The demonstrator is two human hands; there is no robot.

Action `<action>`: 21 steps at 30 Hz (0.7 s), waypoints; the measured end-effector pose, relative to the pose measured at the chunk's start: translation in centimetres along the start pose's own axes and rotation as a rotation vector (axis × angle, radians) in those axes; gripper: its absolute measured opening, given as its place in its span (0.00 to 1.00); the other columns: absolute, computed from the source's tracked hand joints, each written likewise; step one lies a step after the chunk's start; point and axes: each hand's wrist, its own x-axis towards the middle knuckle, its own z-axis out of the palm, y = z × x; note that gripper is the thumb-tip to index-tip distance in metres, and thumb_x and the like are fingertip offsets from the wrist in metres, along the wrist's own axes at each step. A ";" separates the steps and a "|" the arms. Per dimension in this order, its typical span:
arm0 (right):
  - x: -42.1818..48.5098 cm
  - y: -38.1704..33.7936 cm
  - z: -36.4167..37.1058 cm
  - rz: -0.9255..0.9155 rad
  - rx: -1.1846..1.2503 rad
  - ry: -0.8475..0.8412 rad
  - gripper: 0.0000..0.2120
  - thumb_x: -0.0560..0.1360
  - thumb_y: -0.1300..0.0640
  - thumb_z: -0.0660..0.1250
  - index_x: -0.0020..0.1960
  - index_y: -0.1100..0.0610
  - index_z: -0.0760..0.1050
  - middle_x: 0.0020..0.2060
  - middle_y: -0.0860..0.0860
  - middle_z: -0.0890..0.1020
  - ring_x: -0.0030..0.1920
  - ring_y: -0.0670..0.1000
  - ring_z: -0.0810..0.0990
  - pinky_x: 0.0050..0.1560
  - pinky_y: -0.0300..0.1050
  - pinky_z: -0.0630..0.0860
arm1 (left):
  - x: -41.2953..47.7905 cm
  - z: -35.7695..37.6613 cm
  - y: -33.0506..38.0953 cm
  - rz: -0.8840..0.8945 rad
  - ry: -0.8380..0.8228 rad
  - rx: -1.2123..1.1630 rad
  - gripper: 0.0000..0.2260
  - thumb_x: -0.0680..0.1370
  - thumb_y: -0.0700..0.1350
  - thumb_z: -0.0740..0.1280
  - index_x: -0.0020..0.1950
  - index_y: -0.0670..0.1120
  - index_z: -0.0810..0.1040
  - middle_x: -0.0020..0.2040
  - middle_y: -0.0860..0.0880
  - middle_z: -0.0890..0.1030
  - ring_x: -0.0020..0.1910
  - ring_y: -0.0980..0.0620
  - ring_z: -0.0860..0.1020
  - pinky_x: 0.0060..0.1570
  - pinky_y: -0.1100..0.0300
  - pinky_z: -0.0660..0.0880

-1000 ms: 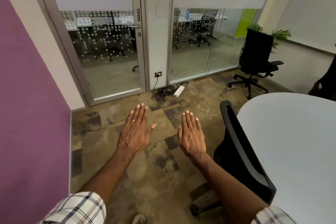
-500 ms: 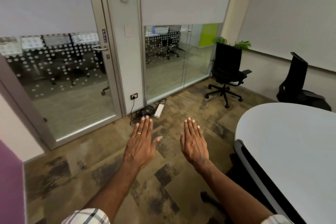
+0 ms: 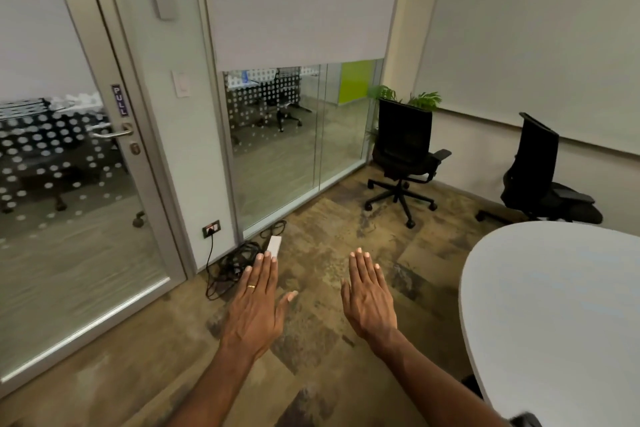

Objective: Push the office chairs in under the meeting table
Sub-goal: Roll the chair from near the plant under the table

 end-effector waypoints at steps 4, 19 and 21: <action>8.1 1.7 1.2 0.030 -0.013 0.007 0.29 0.85 0.46 0.40 0.83 0.58 0.43 0.82 0.54 0.44 0.82 0.51 0.39 0.82 0.51 0.40 | 8.5 1.5 -2.0 0.021 0.042 0.001 0.36 0.85 0.63 0.42 0.82 0.37 0.54 0.84 0.41 0.53 0.84 0.44 0.50 0.80 0.52 0.39; 32.1 5.8 6.3 0.187 -0.077 0.035 0.30 0.85 0.44 0.39 0.82 0.58 0.42 0.82 0.54 0.43 0.81 0.52 0.38 0.82 0.52 0.41 | 36.2 9.3 -7.7 0.149 0.041 -0.093 0.38 0.83 0.64 0.42 0.82 0.36 0.53 0.83 0.38 0.52 0.83 0.42 0.49 0.81 0.47 0.46; 34.9 6.1 6.9 0.224 -0.075 0.047 0.30 0.85 0.45 0.39 0.82 0.58 0.42 0.82 0.54 0.44 0.81 0.52 0.39 0.82 0.52 0.42 | 39.5 10.3 -8.8 0.181 0.034 -0.097 0.39 0.83 0.66 0.42 0.83 0.37 0.50 0.83 0.40 0.50 0.84 0.44 0.47 0.80 0.49 0.43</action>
